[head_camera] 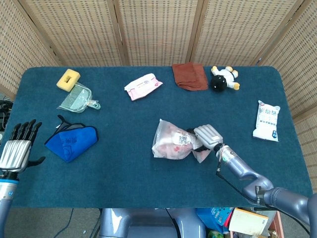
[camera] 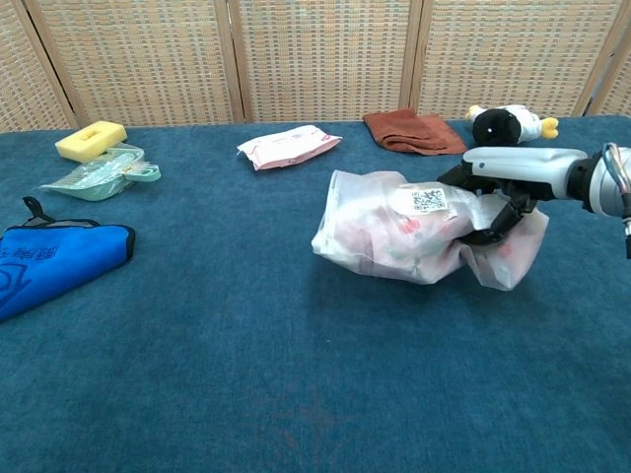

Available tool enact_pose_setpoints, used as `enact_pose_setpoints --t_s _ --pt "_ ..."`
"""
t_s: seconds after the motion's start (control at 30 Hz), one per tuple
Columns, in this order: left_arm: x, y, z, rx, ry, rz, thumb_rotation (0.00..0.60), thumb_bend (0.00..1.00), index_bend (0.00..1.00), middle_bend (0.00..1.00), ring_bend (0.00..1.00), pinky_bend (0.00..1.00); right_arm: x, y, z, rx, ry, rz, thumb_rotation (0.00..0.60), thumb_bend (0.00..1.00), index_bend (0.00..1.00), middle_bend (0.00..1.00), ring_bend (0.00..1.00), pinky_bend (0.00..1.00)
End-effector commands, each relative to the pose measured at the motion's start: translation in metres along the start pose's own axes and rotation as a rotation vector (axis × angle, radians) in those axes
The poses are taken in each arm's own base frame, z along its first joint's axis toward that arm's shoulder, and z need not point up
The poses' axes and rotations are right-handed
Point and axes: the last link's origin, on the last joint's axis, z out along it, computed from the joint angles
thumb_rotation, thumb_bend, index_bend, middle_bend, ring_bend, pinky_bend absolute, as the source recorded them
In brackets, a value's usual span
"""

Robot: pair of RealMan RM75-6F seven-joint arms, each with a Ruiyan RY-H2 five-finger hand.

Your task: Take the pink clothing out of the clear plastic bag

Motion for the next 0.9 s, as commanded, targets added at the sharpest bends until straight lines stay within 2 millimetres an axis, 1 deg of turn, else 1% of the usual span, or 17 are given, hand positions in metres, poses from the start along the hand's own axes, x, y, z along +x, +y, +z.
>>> enact_pose_setpoints --t_s 0.03,0.13,0.17,0.27,0.37,0.4,0.43,0.5,0.53,0.63,0.73,0.77,0.9 --pt "0.01 0.01 0.017 -0.078 0.019 0.004 0.6 0.18 0.0 0.0 0.0 0.0 0.015 -0.024 0.006 0.064 0.003 0.043 0.6 1.0 0.61 0.54 0.5 0.59" --pt "0.014 0.021 0.029 -0.152 0.026 -0.016 0.6 0.18 0.0 0.0 0.0 0.0 0.021 -0.037 0.012 0.081 -0.005 0.066 0.6 1.0 0.61 0.54 0.5 0.59" --pt "0.019 0.031 0.038 -0.211 0.039 -0.022 0.6 0.18 0.0 0.0 0.0 0.0 0.024 -0.046 0.015 0.095 -0.009 0.089 0.6 1.0 0.61 0.54 0.5 0.59" --pt "0.028 0.047 0.053 -0.31 0.072 -0.004 0.6 0.18 0.0 0.0 0.0 0.0 0.028 -0.059 0.021 0.111 -0.019 0.111 0.6 1.0 0.61 0.54 0.5 0.59" --pt "0.038 0.072 0.071 -0.431 0.107 -0.013 0.6 0.18 0.02 0.0 0.0 0.0 0.03 -0.073 0.027 0.124 -0.031 0.129 0.6 1.0 0.61 0.54 0.5 0.59" --pt "0.04 0.079 0.075 -0.461 0.108 -0.03 0.6 0.18 0.04 0.0 0.0 0.0 0.029 -0.076 0.028 0.125 -0.035 0.132 0.6 1.0 0.61 0.54 0.5 0.59" --pt "0.042 0.094 0.081 -0.514 0.109 -0.064 0.6 0.18 0.08 0.0 0.0 0.0 0.028 -0.081 0.031 0.129 -0.042 0.133 0.6 1.0 0.61 0.54 0.5 0.59" --pt "0.041 0.11 0.089 -0.563 0.086 -0.132 0.6 0.18 0.16 0.0 0.0 0.0 0.026 -0.086 0.034 0.128 -0.048 0.139 0.6 1.0 0.61 0.54 0.5 0.59" --pt "0.04 0.114 0.092 -0.574 0.077 -0.151 0.6 0.18 0.19 0.0 0.0 0.0 0.025 -0.087 0.035 0.126 -0.049 0.142 0.6 1.0 0.61 0.54 0.5 0.59" --pt "0.033 0.126 0.099 -0.602 0.044 -0.193 0.6 0.18 0.25 0.0 0.0 0.0 0.024 -0.092 0.038 0.118 -0.05 0.16 0.6 1.0 0.61 0.54 0.5 0.59" --pt "0.027 0.134 0.103 -0.618 0.032 -0.21 0.6 0.18 0.27 0.0 0.0 0.0 0.024 -0.095 0.04 0.111 -0.049 0.176 0.6 1.0 0.61 0.54 0.5 0.59" --pt "0.023 0.14 0.104 -0.629 0.026 -0.222 0.6 0.18 0.28 0.0 0.0 0.0 0.024 -0.096 0.041 0.107 -0.05 0.192 0.6 1.0 0.61 0.54 0.5 0.59" --pt "0.016 0.148 0.107 -0.64 0.017 -0.268 0.6 0.18 0.32 0.0 0.0 0.0 0.024 -0.099 0.043 0.096 -0.049 0.213 0.6 1.0 0.61 0.54 0.5 0.59"
